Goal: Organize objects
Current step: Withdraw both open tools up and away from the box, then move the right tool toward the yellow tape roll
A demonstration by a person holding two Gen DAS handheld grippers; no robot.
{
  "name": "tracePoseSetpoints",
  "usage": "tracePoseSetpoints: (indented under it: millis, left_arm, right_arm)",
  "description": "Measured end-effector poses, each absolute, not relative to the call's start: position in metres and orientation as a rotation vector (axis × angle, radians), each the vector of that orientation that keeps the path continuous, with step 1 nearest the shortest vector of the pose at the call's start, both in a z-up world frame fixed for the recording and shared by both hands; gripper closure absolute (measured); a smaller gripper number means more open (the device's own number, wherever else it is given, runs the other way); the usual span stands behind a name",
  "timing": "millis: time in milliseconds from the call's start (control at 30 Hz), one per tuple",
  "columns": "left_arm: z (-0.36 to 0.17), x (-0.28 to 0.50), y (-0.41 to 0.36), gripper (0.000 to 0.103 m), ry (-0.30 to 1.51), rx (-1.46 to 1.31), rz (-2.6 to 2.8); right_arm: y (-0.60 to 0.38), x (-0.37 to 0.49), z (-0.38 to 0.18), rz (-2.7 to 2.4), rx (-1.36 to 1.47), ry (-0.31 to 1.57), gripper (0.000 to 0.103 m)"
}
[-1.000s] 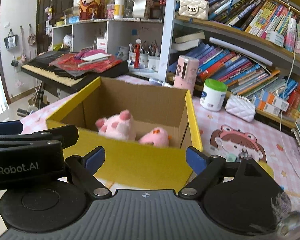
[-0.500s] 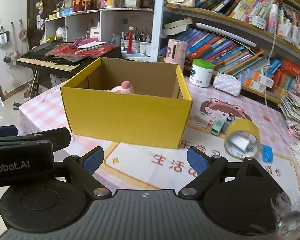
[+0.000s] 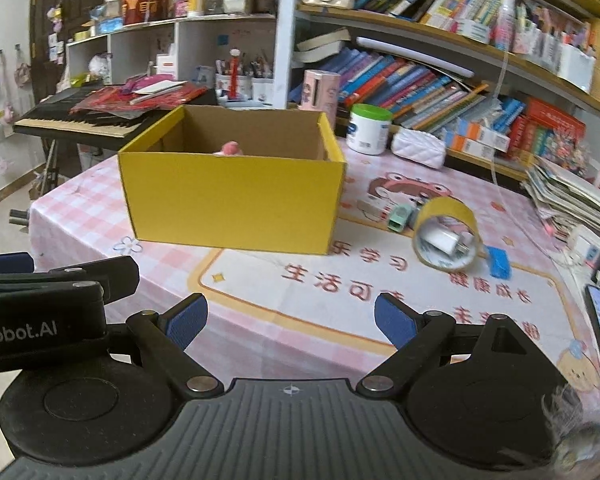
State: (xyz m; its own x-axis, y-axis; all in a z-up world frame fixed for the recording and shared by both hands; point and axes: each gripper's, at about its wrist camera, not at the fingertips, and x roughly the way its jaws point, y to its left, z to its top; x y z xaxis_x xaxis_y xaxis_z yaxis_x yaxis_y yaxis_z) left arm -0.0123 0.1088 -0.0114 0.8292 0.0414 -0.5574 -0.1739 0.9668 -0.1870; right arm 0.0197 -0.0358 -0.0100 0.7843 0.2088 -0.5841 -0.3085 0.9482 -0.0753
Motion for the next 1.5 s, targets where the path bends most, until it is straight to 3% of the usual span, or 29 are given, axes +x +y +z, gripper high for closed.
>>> tracePoseSetpoints:
  millis: [900,1500]
  left_arm:
    - [-0.016,0.013,0.04,0.005,0.621,-0.183,-0.134]
    - [-0.015,0.059,0.001,0.005,0.631,-0.155,-0.167]
  right_arm:
    - [-0.115,0.005,-0.011,0.015,-0.118,0.631,0.012]
    - [-0.16,0.047,-0.01,-0.035,-0.086,0.646,0.012]
